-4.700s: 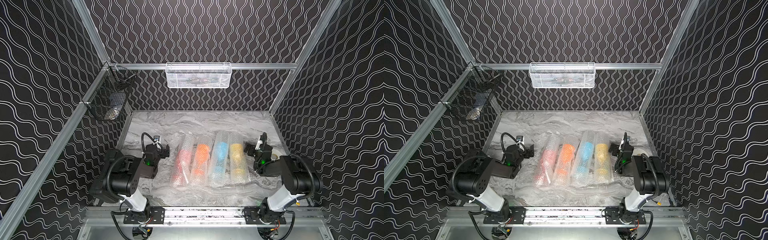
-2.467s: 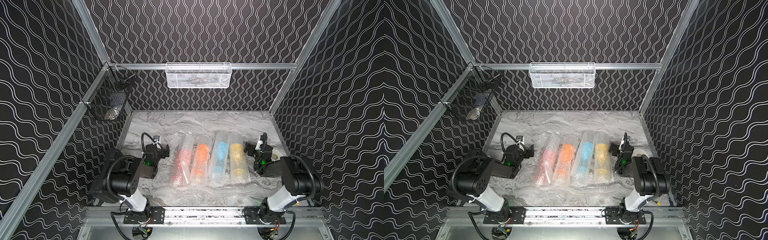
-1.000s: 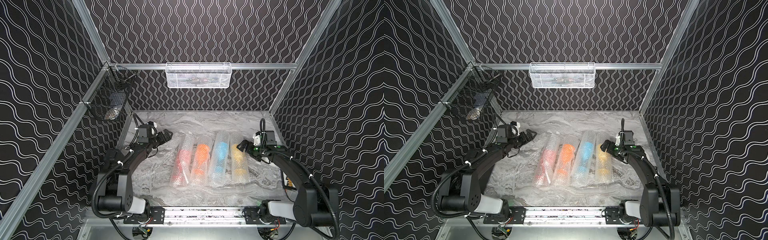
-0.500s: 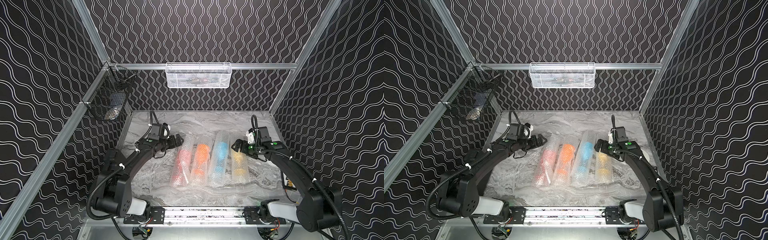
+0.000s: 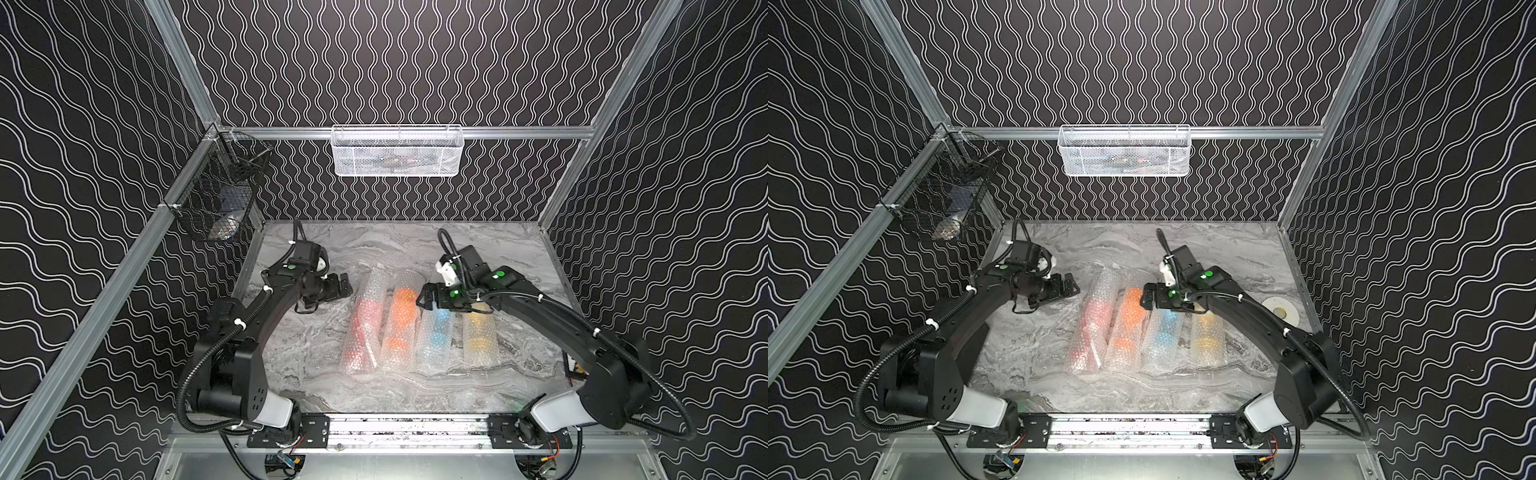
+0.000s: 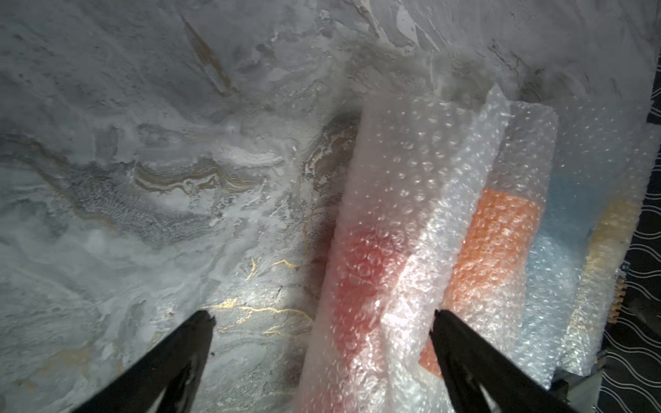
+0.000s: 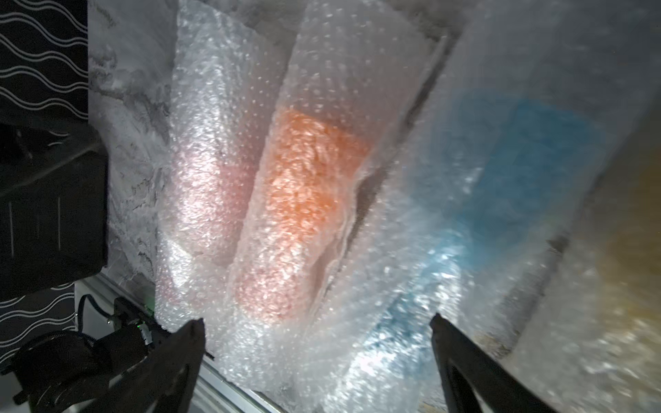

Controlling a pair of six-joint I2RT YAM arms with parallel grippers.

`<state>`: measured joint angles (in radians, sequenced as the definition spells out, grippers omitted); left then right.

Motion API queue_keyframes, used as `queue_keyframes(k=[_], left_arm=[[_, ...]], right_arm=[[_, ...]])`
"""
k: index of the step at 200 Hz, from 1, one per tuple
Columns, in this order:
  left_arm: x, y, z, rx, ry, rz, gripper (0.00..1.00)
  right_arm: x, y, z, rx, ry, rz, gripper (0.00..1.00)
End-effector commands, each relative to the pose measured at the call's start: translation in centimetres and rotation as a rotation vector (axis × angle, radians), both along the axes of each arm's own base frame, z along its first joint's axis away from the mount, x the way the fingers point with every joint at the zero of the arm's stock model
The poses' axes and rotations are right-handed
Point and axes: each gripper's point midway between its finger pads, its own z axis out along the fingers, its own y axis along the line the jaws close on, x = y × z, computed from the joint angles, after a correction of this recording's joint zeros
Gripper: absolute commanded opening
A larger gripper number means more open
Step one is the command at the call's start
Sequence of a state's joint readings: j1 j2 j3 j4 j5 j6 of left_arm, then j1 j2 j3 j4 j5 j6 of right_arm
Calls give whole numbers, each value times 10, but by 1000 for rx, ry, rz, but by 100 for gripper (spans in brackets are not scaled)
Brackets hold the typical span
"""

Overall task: Unpack wine glasses from bubble wrap
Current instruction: Unwrap the bubble wrap at the center of the board.

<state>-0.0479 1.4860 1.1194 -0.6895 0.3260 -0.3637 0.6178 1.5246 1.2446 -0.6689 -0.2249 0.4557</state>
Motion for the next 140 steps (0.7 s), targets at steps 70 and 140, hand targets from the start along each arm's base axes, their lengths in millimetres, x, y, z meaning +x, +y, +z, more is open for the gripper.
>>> queue_keyframes(k=[70,140], left_arm=[[-11,5,-7,-132,6,-50,99],[-11,14,-17,-186,9,-16,99]], right_arm=[[-3,126,-22,-39,-8,167,93],[-14,158,-52,-246,-56,267,80]])
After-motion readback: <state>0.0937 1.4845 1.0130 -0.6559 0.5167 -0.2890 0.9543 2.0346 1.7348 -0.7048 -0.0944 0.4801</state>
